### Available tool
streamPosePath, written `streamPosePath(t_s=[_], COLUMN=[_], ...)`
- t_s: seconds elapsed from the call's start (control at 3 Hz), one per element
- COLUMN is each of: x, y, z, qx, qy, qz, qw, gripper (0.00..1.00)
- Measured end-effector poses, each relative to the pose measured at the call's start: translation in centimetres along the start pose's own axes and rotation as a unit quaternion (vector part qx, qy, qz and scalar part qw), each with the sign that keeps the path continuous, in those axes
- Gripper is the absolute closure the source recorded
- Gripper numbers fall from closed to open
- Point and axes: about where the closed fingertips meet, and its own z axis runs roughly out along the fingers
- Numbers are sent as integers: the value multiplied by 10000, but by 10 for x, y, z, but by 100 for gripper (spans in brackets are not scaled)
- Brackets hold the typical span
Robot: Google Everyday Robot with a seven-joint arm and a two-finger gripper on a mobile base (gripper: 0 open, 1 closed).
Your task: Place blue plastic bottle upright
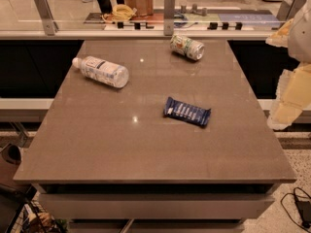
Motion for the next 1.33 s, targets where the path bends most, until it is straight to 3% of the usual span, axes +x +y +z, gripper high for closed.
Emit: streamPosePath(t_s=[0.33,0.67,1.0,1.33], x=[0,-11,-39,-71], y=[0,-11,-31,-53], z=[-1,-13,-23,-23], qx=[8,81,149,182], qy=[-3,-245,-648,-796], qz=[2,275,715,1159], qw=[10000,9993,9952,9899], gripper=[0,0,0,0])
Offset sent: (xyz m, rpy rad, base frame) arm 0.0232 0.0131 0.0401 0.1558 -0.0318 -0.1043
